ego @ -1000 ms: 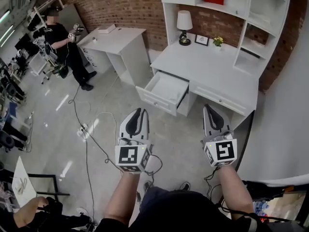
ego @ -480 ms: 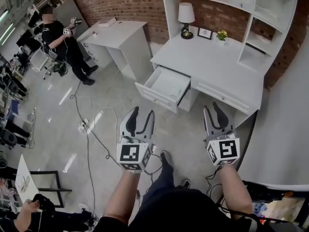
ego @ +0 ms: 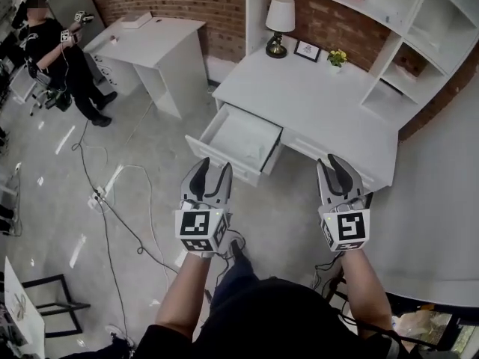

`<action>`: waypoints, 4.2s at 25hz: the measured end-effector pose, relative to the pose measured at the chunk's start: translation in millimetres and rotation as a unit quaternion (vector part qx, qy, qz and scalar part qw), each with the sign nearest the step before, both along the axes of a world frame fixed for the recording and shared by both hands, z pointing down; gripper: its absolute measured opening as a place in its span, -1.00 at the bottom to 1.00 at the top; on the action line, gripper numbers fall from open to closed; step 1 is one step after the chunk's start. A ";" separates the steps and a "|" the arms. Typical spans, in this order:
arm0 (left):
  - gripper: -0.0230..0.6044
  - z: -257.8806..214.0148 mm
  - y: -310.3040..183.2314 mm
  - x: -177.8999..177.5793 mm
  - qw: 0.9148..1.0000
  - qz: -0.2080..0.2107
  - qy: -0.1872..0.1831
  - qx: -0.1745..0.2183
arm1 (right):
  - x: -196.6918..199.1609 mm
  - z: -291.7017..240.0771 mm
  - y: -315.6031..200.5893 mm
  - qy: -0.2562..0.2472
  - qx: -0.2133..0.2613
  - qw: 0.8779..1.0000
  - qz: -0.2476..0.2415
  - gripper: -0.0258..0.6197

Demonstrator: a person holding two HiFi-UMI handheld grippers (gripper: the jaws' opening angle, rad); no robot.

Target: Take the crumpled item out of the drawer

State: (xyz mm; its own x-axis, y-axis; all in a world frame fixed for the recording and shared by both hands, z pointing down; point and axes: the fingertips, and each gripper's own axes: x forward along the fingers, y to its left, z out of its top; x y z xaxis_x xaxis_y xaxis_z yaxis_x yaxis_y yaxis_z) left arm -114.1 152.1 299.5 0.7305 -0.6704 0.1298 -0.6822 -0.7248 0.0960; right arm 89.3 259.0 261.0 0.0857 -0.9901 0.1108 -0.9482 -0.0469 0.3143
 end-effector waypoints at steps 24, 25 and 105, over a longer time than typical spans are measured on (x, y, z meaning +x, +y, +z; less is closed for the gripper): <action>-0.31 119.4 -161.3 53.4 0.989 -0.036 -0.091 -0.107 | 30.2 179.8 -252.9 -0.009 -0.194 0.971 -0.142 -0.66; -0.31 122.5 -165.5 58.2 0.988 -0.044 -0.097 -0.114 | 31.7 190.4 -262.0 -0.009 -0.205 0.966 -0.159 -0.66; -0.45 83.0 -241.5 51.2 0.988 -0.107 -0.073 -0.086 | 15.1 140.0 -365.5 -0.099 -0.131 0.963 -0.216 -0.92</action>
